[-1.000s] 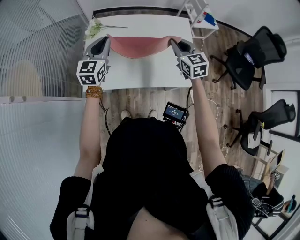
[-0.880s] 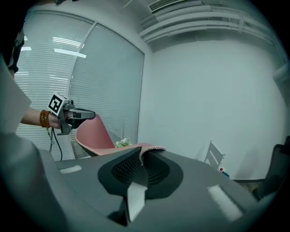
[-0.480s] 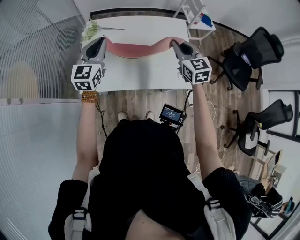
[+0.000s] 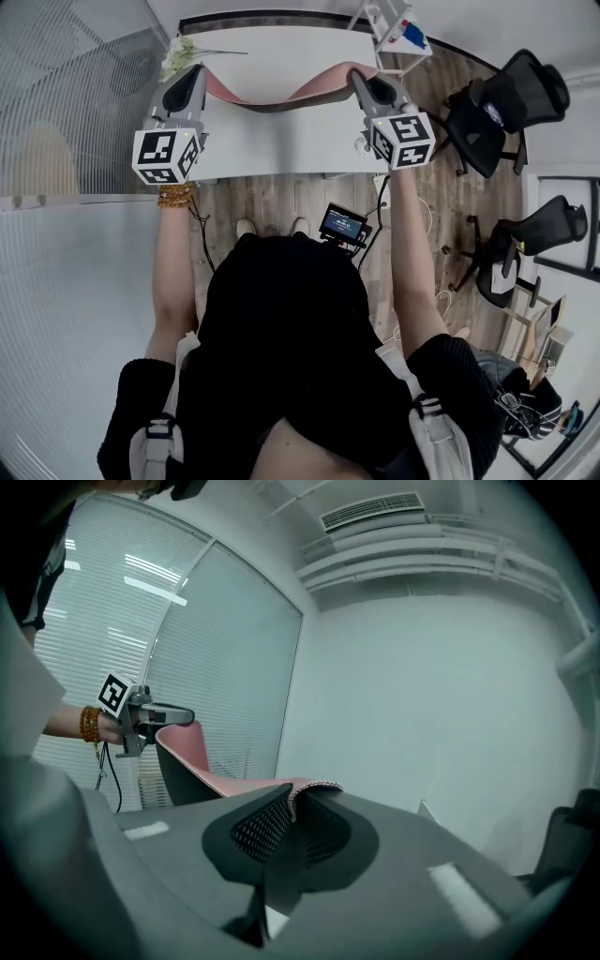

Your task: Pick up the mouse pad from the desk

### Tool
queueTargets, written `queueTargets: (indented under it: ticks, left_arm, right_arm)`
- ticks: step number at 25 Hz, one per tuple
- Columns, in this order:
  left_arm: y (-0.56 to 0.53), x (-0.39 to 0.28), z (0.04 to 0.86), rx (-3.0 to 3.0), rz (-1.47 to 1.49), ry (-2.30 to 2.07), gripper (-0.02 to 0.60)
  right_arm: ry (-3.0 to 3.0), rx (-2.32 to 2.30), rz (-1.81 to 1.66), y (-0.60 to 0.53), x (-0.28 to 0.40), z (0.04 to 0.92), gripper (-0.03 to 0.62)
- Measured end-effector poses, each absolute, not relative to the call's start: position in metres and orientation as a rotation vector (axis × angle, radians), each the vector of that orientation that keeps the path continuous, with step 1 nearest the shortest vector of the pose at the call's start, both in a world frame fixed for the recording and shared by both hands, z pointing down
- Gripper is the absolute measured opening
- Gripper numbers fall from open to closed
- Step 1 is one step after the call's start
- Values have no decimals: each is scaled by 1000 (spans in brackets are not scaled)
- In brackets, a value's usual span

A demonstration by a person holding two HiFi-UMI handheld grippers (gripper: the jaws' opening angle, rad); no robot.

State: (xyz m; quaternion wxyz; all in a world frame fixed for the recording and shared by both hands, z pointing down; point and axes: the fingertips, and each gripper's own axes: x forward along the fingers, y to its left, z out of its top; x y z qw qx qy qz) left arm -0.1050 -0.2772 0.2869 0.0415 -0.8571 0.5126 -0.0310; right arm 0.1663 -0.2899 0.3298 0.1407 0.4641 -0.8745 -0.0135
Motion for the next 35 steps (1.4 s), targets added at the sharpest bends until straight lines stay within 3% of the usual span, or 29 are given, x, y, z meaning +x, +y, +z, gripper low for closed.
queueTargets:
  ticks: [11,21,26,32,35]
  left_arm:
    - [-262,-113,233,-2481,-9,1632,9]
    - [-229,-107,168,-2198,37,1612,1]
    - [-228,-101,184,-2252,-3,1599,1]
    - [-209,-69,230,-2439,20,1428,4]
    - [-189,-47,260,-2594,32,1310,87]
  right_arm:
    - [-2561,1372,-253,-277,151,263,43]
    - [-2561,1576,-195,-260,126,247,37]
    - [-2537,1538,-176,-266,101,239,37]
    - [-2448,1580,-278,-264,117,203,38]
    - [-2453,1600,-294,-255,126,184,38]
